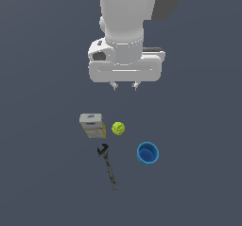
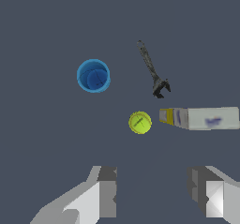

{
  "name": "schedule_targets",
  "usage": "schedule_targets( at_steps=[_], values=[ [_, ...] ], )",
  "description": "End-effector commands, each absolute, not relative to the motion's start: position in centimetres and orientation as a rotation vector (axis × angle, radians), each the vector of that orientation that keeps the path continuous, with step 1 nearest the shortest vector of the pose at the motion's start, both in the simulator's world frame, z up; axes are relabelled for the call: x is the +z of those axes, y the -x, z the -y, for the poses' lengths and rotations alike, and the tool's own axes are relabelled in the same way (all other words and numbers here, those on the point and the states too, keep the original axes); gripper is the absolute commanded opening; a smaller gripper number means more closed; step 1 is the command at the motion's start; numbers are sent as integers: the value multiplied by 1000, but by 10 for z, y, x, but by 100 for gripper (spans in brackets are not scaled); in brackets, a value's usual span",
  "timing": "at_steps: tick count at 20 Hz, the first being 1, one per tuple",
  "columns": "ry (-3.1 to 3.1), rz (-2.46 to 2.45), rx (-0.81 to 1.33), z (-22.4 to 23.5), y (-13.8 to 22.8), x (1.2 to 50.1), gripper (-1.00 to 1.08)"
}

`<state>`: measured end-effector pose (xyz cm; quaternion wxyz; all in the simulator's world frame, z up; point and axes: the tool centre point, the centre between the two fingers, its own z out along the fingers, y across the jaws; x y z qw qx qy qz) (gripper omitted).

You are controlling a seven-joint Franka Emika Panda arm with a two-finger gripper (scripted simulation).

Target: Pick up a designated object from a clutter of objects.

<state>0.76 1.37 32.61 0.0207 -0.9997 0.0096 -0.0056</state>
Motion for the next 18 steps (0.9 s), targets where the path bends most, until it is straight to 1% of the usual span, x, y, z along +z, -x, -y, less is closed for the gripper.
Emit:
schedule_targets(
  at_steps=[1, 10, 18],
  values=[
    [3104, -31, -23, -15, -10, 323, 28],
    [3146, -40, -95, -23, -37, 295, 28],
    [3197, -25, -230, -45, -75, 245, 28]
  ],
)
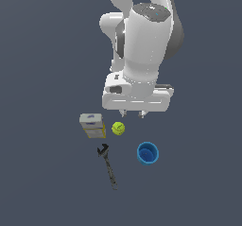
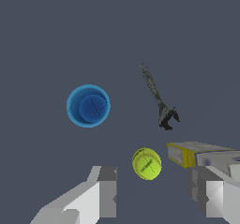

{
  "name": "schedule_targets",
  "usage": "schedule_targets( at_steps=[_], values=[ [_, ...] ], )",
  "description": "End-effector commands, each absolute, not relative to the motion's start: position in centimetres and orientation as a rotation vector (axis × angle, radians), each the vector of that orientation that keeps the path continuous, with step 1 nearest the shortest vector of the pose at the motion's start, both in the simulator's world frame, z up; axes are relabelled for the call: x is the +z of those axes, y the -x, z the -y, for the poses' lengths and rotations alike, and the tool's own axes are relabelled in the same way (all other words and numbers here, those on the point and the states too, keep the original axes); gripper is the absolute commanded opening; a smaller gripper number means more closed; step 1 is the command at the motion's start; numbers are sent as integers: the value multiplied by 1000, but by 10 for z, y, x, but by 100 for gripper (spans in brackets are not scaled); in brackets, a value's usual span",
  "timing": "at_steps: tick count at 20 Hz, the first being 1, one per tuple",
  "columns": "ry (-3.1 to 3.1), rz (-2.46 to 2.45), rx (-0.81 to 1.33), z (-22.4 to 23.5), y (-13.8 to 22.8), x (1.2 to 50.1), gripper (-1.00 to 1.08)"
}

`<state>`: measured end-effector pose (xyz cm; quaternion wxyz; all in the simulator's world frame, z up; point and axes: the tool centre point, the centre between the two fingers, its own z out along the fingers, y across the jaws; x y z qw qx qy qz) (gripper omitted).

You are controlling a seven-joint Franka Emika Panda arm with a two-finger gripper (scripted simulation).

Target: Pick up a designated object from a clutter of objects.

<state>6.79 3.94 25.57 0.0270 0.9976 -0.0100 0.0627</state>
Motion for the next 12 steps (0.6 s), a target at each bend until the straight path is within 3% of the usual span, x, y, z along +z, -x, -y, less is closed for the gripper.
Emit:
schedule_targets(
  at_steps=[1, 12],
  values=[
    [-3062, 19, 239, -49, -80, 238, 28],
    [-3004, -74, 439, -103, -117, 157, 28]
  ],
)
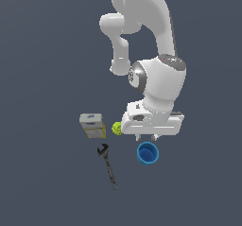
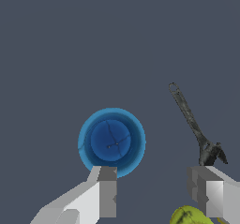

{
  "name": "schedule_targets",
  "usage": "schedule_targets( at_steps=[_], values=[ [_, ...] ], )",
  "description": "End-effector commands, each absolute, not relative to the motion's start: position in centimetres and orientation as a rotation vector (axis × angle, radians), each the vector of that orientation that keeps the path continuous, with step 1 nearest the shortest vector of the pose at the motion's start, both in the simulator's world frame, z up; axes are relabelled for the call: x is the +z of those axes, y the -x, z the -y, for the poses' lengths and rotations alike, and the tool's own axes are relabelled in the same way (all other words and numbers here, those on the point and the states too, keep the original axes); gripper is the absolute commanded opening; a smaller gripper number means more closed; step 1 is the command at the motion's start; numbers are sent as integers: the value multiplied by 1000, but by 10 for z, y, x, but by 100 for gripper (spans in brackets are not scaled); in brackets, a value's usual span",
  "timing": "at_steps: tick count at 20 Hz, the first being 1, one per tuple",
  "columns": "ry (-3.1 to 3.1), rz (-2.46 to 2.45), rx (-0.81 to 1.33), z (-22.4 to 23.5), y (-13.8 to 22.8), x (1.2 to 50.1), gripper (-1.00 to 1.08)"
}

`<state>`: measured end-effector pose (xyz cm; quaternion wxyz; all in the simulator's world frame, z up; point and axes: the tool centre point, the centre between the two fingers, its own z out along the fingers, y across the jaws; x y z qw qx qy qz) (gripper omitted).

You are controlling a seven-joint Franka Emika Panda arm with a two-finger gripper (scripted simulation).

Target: Pick up a designated object from a clutter of objects.

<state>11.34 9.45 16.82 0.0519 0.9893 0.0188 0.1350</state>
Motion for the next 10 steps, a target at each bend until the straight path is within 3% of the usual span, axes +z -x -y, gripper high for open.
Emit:
schedule_targets(
  at_steps=[1, 10],
  values=[
    [-3002, -85, 456, -108, -119, 150, 28],
    [-2996, -164, 556, -145, -124, 105, 28]
  ],
)
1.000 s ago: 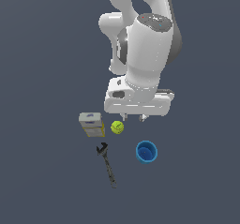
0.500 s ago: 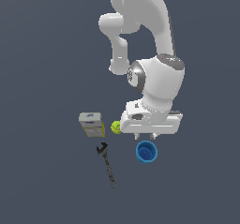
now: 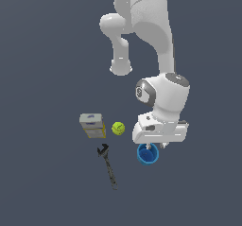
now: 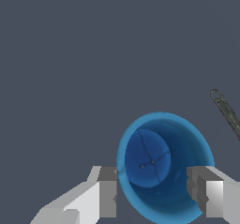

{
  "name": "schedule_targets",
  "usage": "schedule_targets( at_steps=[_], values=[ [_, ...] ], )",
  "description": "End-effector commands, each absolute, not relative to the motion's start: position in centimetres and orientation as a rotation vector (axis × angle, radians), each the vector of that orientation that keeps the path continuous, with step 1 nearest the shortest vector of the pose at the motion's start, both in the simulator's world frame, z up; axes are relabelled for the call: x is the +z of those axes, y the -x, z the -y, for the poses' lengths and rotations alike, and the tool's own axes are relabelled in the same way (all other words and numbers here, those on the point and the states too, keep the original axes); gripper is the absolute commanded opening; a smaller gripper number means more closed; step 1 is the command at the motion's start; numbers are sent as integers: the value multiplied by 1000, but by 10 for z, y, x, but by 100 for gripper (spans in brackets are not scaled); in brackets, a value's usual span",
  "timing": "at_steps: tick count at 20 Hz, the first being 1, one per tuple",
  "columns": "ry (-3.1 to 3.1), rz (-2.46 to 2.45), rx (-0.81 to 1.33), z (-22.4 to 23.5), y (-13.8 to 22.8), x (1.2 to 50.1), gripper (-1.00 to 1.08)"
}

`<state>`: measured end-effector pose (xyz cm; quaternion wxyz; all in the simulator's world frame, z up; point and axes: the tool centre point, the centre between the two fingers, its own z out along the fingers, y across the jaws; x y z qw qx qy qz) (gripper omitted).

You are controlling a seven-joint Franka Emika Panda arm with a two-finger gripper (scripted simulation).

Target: Pick up a designated object from a clutter of objects.

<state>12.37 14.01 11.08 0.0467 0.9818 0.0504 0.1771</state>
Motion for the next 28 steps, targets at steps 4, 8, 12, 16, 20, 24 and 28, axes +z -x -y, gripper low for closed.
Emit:
schedule_targets(
  at_steps=[4, 8, 12, 16, 20, 24, 28],
  values=[
    [-2996, -184, 576, -153, -124, 96, 28],
    [-2997, -190, 583, -156, -124, 92, 28],
    [-2997, -189, 578, -155, -125, 90, 28],
    [-2997, -189, 580, -155, -129, 80, 28],
    [-2997, -190, 582, -154, -133, 69, 28],
    [-2997, -191, 582, -154, -134, 67, -100],
    [-2997, -191, 582, -154, -134, 67, -100]
  ],
)
